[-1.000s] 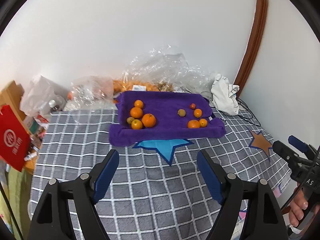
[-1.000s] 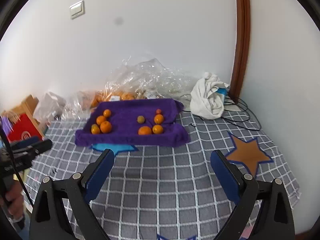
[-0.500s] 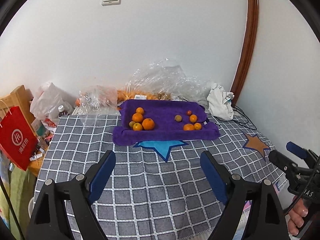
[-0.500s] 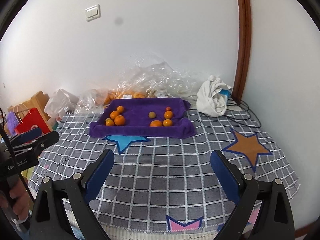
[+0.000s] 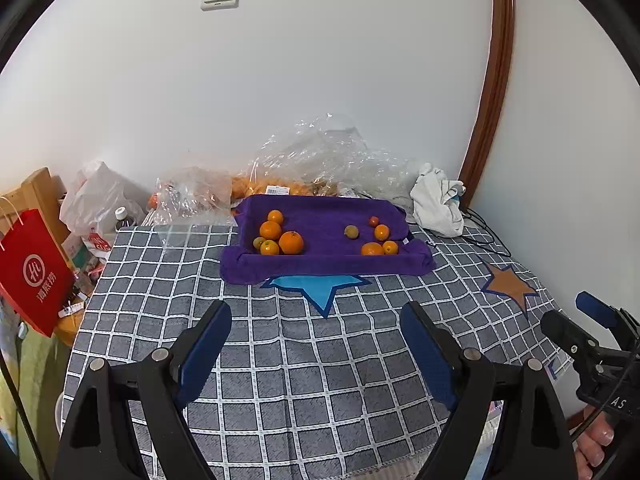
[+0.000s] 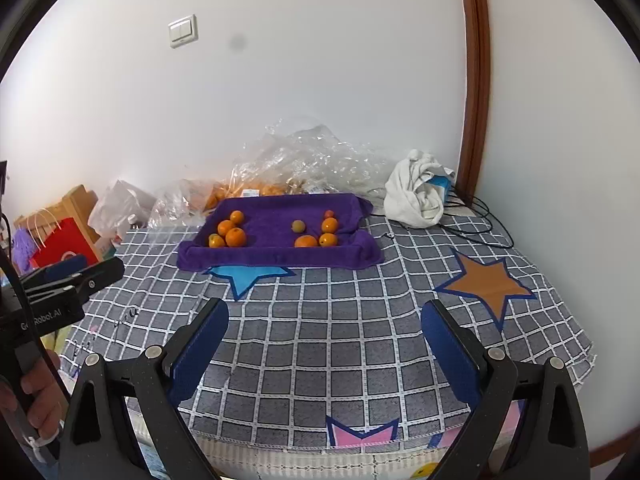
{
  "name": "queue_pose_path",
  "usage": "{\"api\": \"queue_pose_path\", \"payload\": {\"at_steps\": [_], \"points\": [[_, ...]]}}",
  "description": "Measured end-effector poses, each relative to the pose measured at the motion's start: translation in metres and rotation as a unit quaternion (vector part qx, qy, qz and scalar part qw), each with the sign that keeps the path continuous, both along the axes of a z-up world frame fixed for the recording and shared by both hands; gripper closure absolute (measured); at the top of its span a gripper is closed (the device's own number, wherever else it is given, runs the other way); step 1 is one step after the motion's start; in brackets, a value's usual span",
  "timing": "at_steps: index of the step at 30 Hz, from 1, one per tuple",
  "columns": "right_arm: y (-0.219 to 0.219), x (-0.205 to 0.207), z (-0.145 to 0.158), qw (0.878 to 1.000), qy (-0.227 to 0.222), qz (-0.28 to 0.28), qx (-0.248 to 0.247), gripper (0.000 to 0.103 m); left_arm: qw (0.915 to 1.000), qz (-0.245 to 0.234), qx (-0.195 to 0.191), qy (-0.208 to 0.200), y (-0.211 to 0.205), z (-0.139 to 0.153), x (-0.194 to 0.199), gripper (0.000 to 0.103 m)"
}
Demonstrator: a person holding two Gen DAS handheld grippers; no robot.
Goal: Organize fruits
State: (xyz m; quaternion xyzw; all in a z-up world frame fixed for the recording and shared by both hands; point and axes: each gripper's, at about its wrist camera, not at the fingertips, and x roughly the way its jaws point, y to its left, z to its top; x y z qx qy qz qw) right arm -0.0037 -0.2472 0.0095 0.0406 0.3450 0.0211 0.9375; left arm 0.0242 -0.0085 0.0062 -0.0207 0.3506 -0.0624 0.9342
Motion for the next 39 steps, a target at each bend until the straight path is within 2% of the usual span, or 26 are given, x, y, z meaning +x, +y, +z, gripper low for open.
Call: {"api": "queue_pose_path", "payload": {"at_steps": [39], "points": [[-0.0004,-0.0018,-0.0062,1.0,0.006,-0.001,-0.006,0.007,0.9999,-0.009,0.002,-0.01,-0.0015,0.0044,-0.0059,0.017]]}}
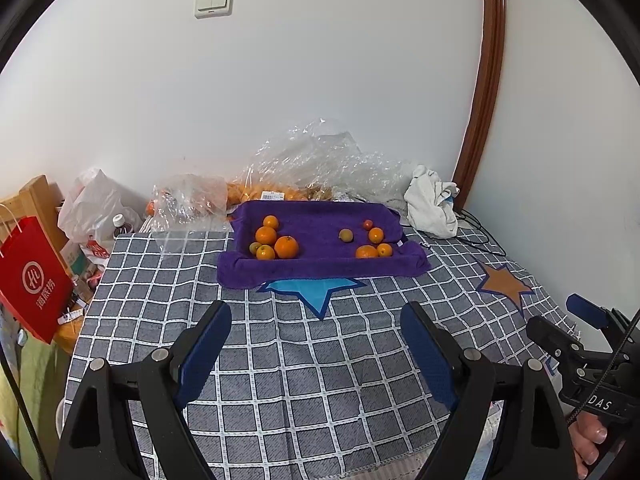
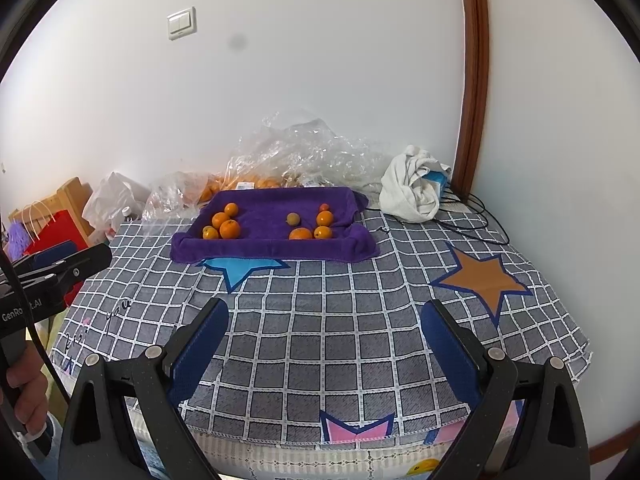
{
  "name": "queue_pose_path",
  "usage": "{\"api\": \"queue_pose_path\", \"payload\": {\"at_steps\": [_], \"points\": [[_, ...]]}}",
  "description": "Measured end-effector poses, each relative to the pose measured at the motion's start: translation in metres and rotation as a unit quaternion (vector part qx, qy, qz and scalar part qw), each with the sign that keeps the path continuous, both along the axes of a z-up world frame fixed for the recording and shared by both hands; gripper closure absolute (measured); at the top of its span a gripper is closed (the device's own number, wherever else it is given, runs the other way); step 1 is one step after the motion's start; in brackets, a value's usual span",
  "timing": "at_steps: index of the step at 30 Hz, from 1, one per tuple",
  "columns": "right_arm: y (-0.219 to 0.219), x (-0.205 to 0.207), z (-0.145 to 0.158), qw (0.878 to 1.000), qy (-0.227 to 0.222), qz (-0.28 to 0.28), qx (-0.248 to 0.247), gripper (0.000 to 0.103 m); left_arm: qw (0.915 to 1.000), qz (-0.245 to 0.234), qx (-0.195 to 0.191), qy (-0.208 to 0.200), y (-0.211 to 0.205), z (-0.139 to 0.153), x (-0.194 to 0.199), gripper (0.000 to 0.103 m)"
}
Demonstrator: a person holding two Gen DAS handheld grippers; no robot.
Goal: Organize fruits
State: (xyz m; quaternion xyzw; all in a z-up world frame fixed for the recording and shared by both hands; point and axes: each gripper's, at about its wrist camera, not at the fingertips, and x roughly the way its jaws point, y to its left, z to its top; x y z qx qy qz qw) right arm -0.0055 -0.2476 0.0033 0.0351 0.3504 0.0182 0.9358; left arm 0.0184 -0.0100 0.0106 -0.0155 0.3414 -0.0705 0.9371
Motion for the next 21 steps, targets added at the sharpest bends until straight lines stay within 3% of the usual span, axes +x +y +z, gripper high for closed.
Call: {"api": "queue_pose_path", "payload": {"at_steps": [21], "points": [[0.0005,-0.0056,0.0042,1.0,-0.007,0.001,-0.001,0.007,1.0,-0.001,0.001,-0.002,0.0008,0.0014,-0.0011,0.017]]}}
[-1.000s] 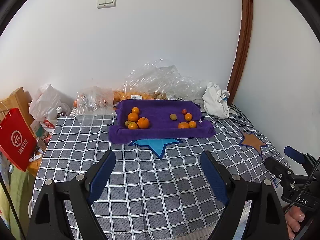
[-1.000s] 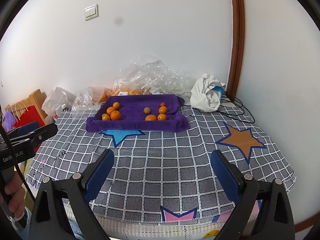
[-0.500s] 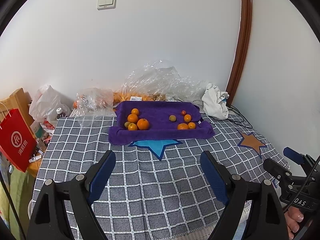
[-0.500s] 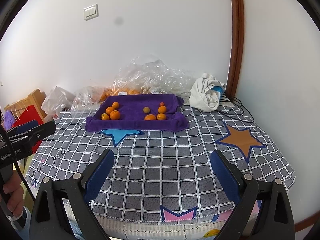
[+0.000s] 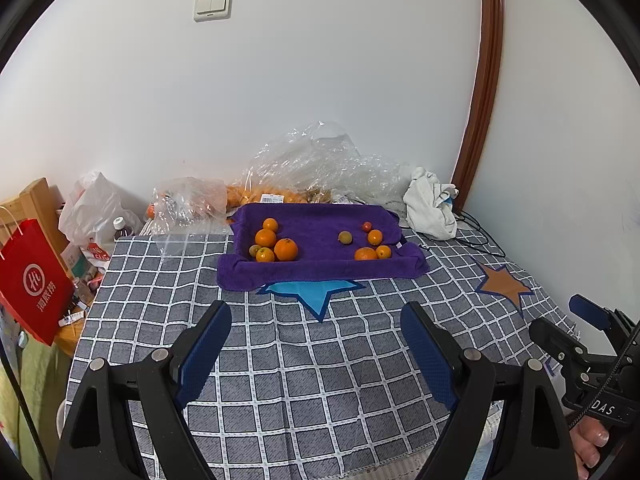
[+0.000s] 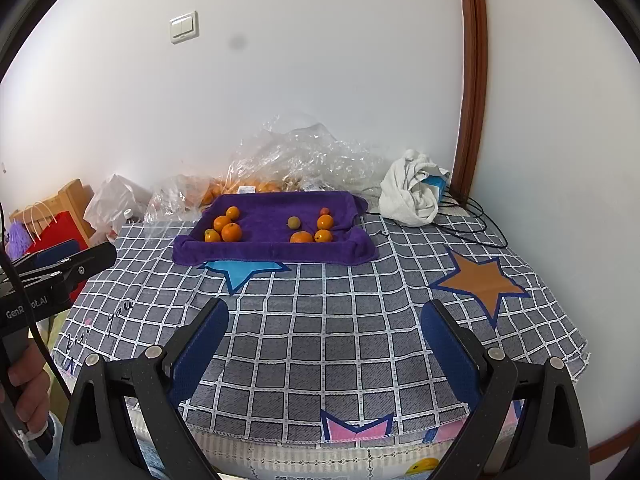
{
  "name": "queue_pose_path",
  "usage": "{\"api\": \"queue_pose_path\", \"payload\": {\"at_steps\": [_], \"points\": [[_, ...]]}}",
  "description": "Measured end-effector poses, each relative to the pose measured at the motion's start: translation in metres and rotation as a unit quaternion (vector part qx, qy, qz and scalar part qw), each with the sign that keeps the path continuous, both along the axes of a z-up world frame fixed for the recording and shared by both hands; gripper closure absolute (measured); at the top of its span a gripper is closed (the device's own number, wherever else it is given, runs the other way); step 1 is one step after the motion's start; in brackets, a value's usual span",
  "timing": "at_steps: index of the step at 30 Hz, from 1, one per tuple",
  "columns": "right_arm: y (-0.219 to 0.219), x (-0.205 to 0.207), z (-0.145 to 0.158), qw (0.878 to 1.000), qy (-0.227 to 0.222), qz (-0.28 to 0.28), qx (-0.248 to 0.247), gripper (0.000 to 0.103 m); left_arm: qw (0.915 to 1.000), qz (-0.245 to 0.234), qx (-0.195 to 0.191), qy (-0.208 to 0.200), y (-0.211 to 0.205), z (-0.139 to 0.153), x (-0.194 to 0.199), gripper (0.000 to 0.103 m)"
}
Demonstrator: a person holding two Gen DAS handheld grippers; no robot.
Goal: Organize fruits
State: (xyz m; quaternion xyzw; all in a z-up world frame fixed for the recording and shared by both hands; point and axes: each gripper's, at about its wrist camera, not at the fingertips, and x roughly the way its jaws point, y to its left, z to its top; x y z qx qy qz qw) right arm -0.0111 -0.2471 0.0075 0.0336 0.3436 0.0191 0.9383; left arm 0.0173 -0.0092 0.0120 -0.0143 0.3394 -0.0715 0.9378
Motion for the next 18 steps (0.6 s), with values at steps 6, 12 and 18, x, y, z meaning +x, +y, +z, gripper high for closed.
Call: {"api": "queue_pose_path", "payload": {"at_steps": [6,12,18], "points": [[0.001,-0.001,0.0,1.0,-0.001,0.001,-0.001,0.007,1.0,-0.002,0.001,0.0,0.0,0.001,0.001,0.017],[0.003,0.004,-0.003,1.0,0.0,0.002,-0.003,0.007,1.0,-0.004,0.0,-0.001,0.0,-0.003,0.004,0.017],[0.0,0.018,-0.013,1.0,0.006,0.002,0.003,0.007,0.9999,-0.007,0.007,-0.001,0.002,-0.013,0.013,0.016]]}}
